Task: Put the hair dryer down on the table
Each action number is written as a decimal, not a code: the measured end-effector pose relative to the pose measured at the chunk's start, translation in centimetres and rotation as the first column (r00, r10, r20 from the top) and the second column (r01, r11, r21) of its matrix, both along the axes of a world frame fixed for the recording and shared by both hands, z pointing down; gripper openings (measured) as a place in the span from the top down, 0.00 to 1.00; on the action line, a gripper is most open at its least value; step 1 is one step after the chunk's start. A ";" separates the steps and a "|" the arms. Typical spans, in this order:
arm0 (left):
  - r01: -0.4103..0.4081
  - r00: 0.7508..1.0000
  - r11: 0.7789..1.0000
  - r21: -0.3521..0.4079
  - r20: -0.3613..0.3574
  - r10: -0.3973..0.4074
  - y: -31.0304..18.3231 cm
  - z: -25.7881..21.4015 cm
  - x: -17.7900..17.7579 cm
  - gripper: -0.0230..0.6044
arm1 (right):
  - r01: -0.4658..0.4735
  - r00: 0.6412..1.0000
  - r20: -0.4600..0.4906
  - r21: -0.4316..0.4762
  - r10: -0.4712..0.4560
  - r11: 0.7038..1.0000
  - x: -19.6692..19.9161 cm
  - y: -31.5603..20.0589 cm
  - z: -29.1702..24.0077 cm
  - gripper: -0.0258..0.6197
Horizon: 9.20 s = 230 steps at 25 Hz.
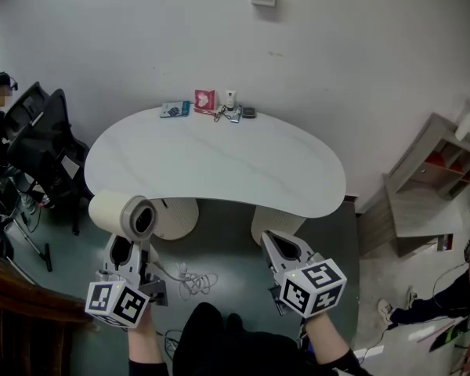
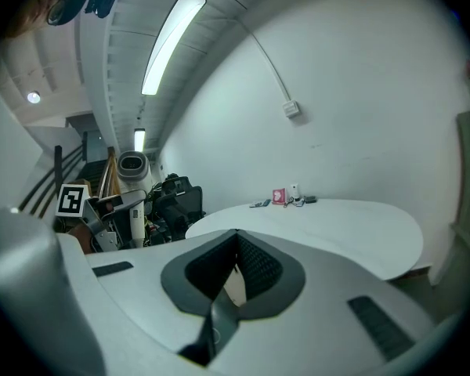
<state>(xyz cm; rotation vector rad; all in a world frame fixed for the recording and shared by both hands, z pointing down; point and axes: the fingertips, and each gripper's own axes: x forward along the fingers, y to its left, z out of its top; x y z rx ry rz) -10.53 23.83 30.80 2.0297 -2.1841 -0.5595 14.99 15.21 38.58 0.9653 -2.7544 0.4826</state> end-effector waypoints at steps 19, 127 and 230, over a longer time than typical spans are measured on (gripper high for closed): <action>-0.007 1.000 0.999 0.033 0.016 0.007 -8.5 -3.3 -5.2 0.69 | -0.067 0.998 0.004 -0.012 0.067 0.998 -3.4 -8.7 -0.1 0.95; -0.383 0.752 0.529 -0.757 0.077 0.654 -57.1 24.5 0.2 0.69 | -0.320 0.943 -0.179 -0.267 0.279 0.909 -9.3 -46.7 9.7 0.95; -0.498 0.858 0.753 -0.430 -0.116 0.501 -45.6 13.9 -6.9 0.95 | -0.162 0.972 -0.196 -0.159 0.130 0.974 -15.1 -37.3 7.4 0.95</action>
